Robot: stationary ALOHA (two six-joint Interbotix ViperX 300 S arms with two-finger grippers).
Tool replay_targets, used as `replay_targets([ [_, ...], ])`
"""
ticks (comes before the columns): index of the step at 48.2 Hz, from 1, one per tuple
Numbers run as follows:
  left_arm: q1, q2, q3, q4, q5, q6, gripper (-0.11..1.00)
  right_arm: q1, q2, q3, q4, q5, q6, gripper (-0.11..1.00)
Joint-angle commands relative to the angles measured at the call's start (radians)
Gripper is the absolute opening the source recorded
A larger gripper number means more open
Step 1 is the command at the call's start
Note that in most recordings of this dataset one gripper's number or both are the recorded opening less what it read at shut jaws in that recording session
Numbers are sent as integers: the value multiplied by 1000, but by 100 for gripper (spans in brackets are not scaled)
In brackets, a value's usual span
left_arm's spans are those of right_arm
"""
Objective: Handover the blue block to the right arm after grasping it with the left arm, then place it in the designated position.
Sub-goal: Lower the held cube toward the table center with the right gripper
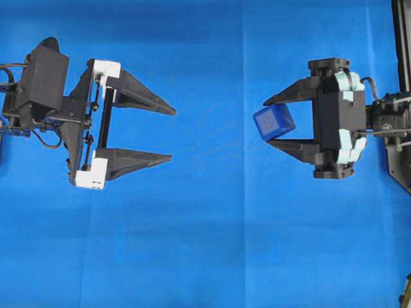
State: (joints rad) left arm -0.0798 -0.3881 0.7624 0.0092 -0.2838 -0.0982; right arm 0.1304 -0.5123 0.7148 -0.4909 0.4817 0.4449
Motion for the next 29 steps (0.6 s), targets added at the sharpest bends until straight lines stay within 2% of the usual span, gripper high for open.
replay_targets([
  [1, -2, -8, -28, 2, -5, 0, 92, 2, -12, -21, 2, -11, 2, 44],
  [20, -2, -8, -28, 2, -5, -2, 92, 2, -2, -23, 5, -15, 5, 44],
  [29, 0, -8, -28, 2, -5, -2, 92, 3, 37, -18, 15, -71, 29, 44],
])
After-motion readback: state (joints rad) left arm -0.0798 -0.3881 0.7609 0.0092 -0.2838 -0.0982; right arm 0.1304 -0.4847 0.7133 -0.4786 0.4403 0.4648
